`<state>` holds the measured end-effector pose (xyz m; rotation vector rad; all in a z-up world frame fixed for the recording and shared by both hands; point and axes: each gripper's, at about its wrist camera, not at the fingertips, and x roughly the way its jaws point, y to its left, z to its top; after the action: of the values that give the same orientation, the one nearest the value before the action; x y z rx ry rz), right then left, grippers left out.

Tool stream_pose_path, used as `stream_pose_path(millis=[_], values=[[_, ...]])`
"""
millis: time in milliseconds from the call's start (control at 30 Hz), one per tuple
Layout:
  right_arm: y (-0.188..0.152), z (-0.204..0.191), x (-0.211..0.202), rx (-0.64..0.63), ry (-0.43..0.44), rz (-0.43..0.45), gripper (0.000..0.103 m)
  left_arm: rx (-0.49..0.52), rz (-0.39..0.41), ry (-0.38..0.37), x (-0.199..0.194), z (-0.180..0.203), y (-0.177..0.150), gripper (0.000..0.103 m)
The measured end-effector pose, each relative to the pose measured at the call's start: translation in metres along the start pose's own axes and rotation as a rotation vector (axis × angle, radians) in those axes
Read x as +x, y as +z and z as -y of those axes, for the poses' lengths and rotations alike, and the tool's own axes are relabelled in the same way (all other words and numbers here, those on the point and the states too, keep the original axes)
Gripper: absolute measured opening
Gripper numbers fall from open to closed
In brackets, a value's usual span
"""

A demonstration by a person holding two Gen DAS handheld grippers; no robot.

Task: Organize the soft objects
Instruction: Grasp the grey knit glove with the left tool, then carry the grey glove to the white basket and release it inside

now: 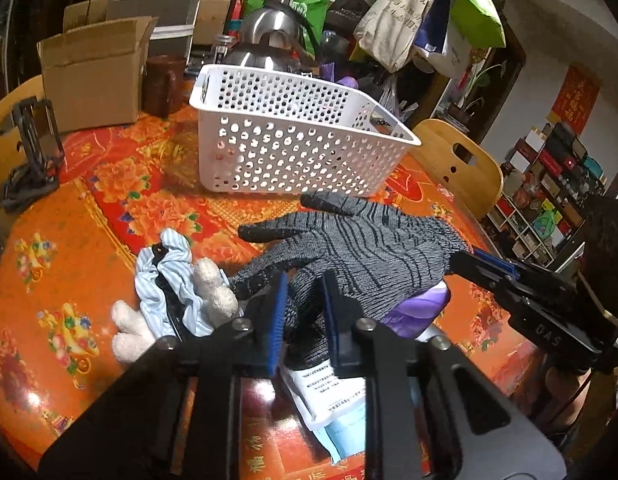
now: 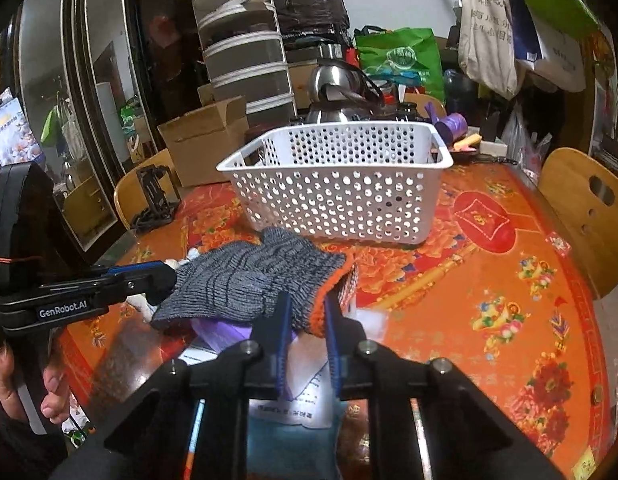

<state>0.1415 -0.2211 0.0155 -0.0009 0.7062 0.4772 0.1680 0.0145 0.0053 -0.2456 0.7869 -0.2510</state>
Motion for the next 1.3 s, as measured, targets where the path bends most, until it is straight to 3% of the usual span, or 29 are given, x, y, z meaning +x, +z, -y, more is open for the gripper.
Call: stream_pose_path(millis=[400,467,500,533,567,633,733,967,1000,1067,1133,1233,1300], values=[[0.002,-0.002,-0.008,-0.029,-0.019,0.013,0.009,0.011,0.025,-0.013,-0.017,-0.01,0.005,0.0],[0.001,0.002,-0.007,-0.02,-0.018,0.007,0.009,-0.008,0.014,-0.038,-0.011,-0.014,0.005,0.005],[-0.001,0.005,-0.006,-0.015,-0.019,0.002,0.009,-0.014,0.01,-0.037,-0.008,-0.016,0.007,0.011],[-0.002,0.006,-0.005,-0.014,-0.021,-0.002,0.009,-0.015,0.008,-0.027,-0.005,-0.016,0.009,0.033],[-0.004,0.008,-0.003,-0.015,-0.023,-0.01,0.009,-0.018,0.006,-0.014,-0.002,-0.017,0.013,0.066],[-0.006,0.012,-0.001,-0.015,-0.026,-0.022,0.009,-0.025,0.015,0.003,0.003,-0.017,0.019,0.088],[-0.007,0.015,0.0,-0.007,-0.025,-0.025,0.009,-0.004,0.019,0.016,0.009,-0.012,0.027,0.089],[-0.007,0.017,0.001,-0.007,-0.021,-0.032,0.009,-0.008,-0.111,0.04,0.048,-0.001,0.032,0.087],[-0.007,0.017,0.001,-0.007,-0.022,-0.032,0.009,-0.019,-0.107,0.031,0.049,-0.002,0.031,0.083],[-0.008,0.018,0.002,-0.004,-0.015,-0.035,0.009,-0.027,-0.101,0.017,0.049,0.001,0.032,0.046],[-0.007,0.017,0.003,-0.007,-0.011,-0.037,0.009,-0.019,-0.117,-0.016,0.05,0.006,0.033,0.028],[-0.006,0.013,0.002,-0.016,-0.02,-0.032,0.009,0.023,-0.102,0.025,0.045,0.018,0.035,0.011],[-0.006,0.014,0.001,-0.015,-0.025,-0.027,0.009,0.025,-0.1,0.021,0.042,0.021,0.037,0.011]])
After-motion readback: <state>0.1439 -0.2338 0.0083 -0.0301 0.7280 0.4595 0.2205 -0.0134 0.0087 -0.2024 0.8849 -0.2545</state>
